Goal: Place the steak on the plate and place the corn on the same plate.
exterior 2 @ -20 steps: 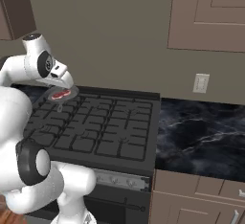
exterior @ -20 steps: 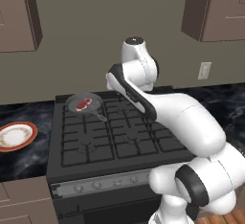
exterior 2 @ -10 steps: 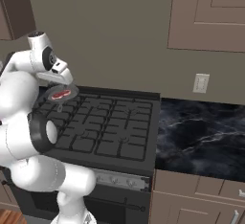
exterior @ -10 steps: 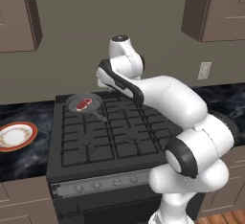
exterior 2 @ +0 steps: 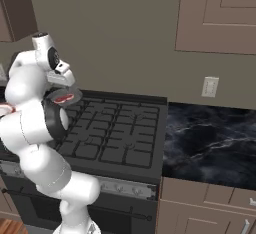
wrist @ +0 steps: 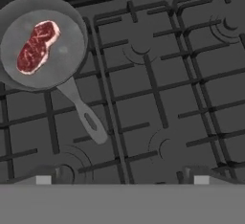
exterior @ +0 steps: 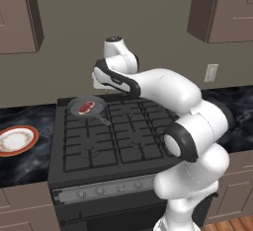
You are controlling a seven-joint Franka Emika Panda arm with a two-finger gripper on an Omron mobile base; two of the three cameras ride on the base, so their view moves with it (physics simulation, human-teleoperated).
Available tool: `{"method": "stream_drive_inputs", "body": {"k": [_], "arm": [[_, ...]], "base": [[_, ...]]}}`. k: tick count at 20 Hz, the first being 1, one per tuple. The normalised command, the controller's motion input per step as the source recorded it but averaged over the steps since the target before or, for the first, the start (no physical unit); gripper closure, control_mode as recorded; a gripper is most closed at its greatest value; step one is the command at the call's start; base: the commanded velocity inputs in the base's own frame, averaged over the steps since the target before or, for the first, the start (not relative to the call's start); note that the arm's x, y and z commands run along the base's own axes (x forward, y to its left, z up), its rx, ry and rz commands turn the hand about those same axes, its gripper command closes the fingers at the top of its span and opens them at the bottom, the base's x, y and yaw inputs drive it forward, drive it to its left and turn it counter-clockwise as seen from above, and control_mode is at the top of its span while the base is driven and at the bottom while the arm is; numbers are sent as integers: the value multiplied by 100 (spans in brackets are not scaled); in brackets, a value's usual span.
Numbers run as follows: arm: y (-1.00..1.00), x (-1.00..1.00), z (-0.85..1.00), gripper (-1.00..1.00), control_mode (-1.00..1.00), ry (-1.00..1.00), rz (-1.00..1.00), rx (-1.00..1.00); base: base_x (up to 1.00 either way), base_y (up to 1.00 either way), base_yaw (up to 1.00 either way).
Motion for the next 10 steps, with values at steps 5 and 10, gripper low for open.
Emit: {"method": "stream_drive_inputs", "body": {"k": [5,10], "arm": [[28,43,-52,-100,-100,3,0,0],[39,47,-50,-100,-100,2,0,0]], "base": [[0,0,0],[0,0,0]]}}
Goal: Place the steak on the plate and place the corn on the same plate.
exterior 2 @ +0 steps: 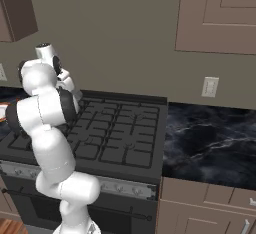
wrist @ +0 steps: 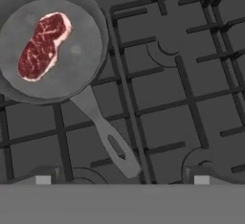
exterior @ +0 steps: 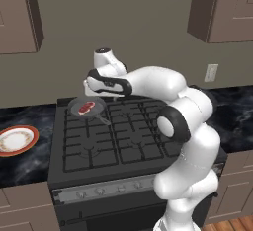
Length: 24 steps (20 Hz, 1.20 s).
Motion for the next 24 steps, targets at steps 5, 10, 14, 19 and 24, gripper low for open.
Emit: {"method": "stream_drive_inputs", "body": {"k": [5,10,14,19,24], "arm": [[36,52,-39,-100,-100,1,-1,0],[26,50,-26,-100,-100,0,0,0],[25,51,-33,-100,-100,0,0,0],[11,44,-31,-100,-100,0,0,1],[8,26,-16,-100,-100,1,0,2]], "base": [[0,0,0],[0,0,0],[0,0,0],[0,0,0],[0,0,0]]}}
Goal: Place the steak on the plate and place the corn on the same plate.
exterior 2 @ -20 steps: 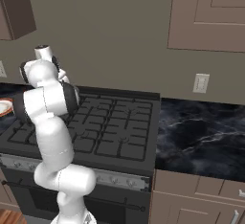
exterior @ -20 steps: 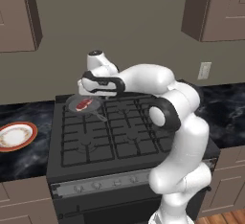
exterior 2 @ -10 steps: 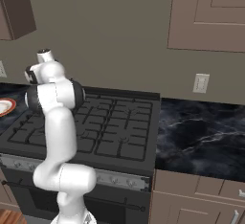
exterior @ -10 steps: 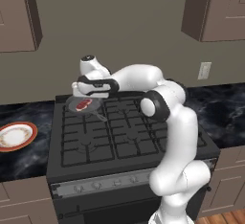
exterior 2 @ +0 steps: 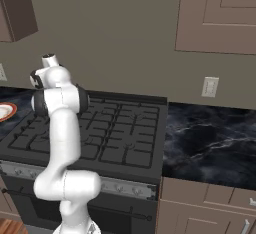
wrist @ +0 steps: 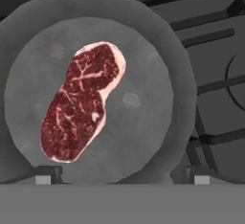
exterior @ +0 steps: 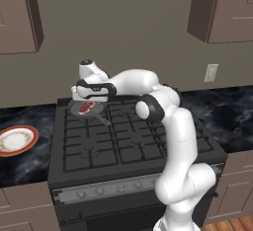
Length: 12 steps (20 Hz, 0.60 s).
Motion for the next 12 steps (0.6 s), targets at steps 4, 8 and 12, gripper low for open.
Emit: {"method": "stream_drive_inputs", "body": {"k": [4,8,12], "arm": [[7,18,-21,-100,-100,0,0,0],[3,12,-28,-100,-100,0,0,0],[6,14,-17,-100,-100,0,0,0]], "base": [[0,0,0],[0,0,0],[0,0,0]]}}
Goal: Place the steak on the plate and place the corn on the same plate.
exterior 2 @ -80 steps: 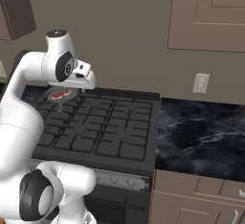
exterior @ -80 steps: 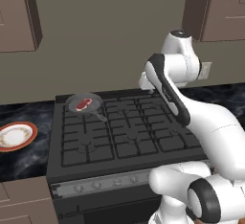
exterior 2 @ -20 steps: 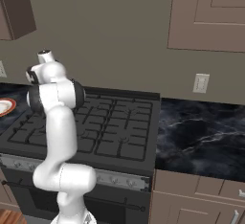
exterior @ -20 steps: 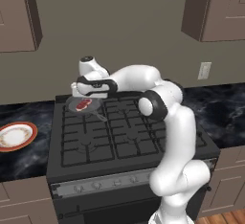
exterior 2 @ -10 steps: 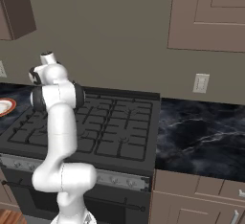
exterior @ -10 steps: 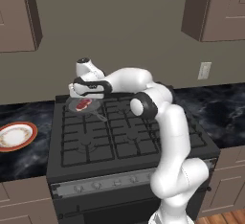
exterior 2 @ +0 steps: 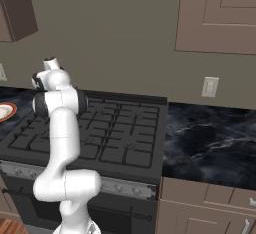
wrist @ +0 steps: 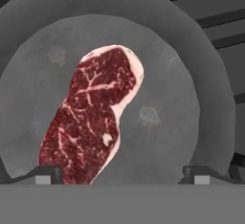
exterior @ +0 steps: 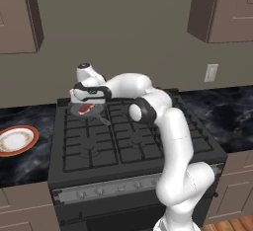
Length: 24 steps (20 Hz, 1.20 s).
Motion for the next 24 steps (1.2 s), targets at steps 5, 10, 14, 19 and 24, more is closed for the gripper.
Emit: {"method": "stream_drive_inputs", "body": {"k": [5,10,14,19,24], "arm": [[14,18,-7,-100,-100,0,0,0],[15,20,-9,-100,-100,0,0,0],[11,21,-12,-100,-100,0,0,0],[6,17,-14,-100,-100,0,0,0],[4,17,-8,-100,-100,0,0,0]], "base": [[0,0,0],[0,0,0],[0,0,0],[0,0,0],[0,0,0]]}}
